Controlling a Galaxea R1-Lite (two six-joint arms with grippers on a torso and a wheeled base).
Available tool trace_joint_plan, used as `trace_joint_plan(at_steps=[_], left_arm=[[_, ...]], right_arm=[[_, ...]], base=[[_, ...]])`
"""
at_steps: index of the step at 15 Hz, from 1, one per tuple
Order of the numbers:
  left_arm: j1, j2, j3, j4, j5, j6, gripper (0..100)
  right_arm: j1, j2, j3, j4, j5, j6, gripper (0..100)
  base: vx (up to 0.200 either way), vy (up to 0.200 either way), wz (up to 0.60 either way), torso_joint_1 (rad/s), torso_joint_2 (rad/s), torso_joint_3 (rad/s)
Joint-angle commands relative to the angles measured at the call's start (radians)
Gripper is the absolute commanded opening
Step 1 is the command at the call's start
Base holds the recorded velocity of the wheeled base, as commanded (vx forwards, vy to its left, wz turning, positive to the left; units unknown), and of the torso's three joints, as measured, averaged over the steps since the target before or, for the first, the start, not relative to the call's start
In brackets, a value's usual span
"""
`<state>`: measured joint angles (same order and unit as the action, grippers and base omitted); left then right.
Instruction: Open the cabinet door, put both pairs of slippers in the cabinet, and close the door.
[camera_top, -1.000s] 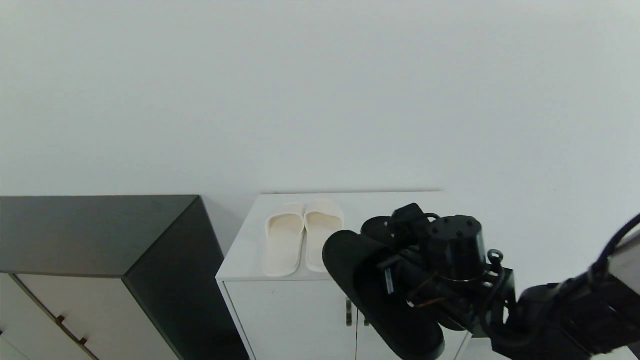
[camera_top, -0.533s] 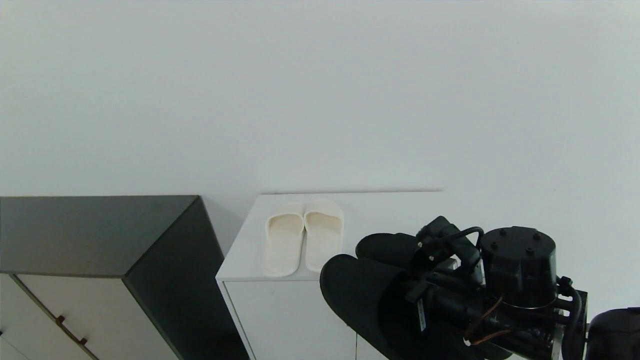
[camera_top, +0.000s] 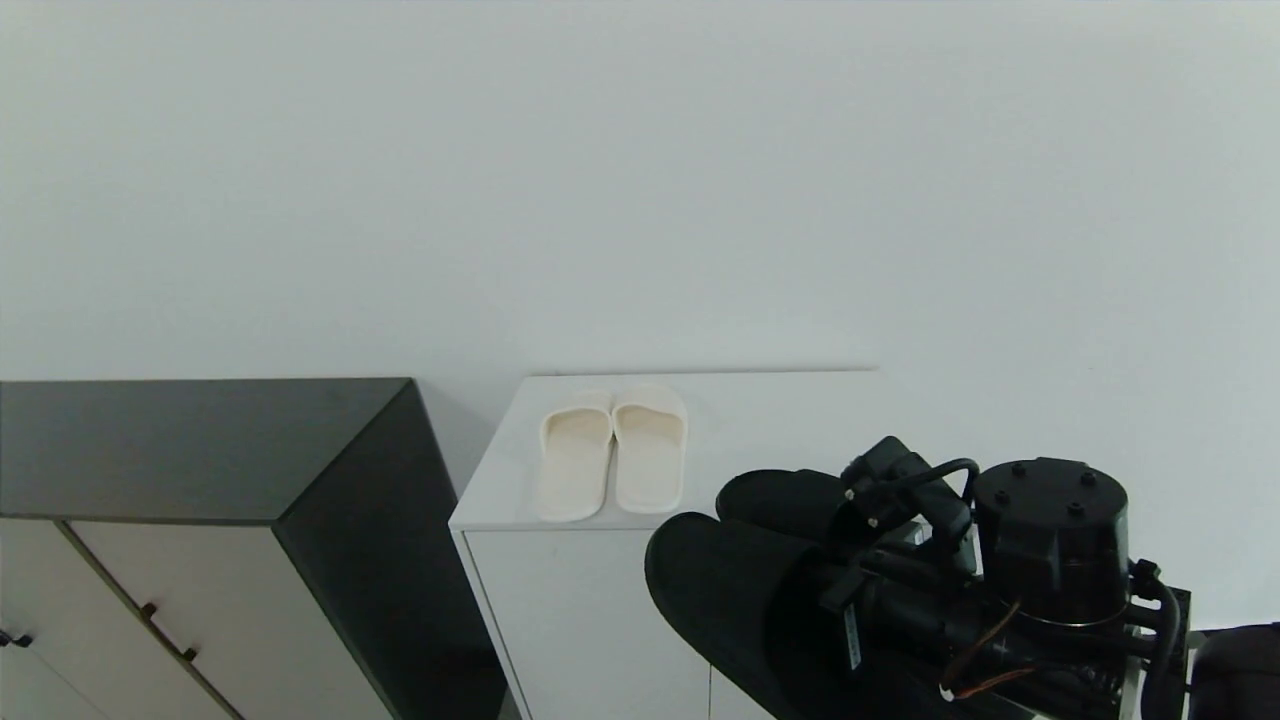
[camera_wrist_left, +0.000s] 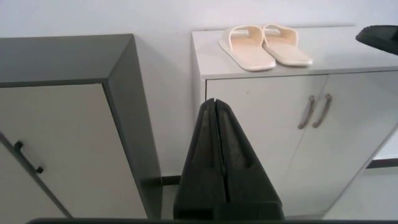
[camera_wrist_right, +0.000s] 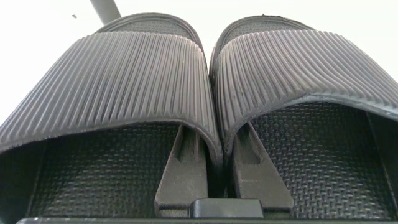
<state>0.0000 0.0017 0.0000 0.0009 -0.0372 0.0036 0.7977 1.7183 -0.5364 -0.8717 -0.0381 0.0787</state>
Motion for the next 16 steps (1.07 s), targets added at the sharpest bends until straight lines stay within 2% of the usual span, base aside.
trace_joint_plan(at_steps=[1, 3, 16], left_arm=[[0.000, 0.001, 0.000, -0.001, 0.000, -0.001, 0], [0.000, 0.001, 0.000, -0.001, 0.000, -0.001, 0], [0.000, 0.001, 0.000, -0.001, 0.002, -0.004, 0]], right_arm=[[-0.005, 0.001, 0.009, 0.000, 0.000, -0.002, 0], [-0.012, 0.007, 0.009, 0.000, -0.006, -0.007, 0], [-0.015, 0.015, 0.027, -0.001, 0.001, -0.010, 0]], base=[[-0.200, 0.000, 0.00, -0.007, 0.00, 0.002], [-0.200, 0.000, 0.00, 0.000, 0.00, 0.005], [0.000, 0.000, 0.00, 0.000, 0.00, 0.000]])
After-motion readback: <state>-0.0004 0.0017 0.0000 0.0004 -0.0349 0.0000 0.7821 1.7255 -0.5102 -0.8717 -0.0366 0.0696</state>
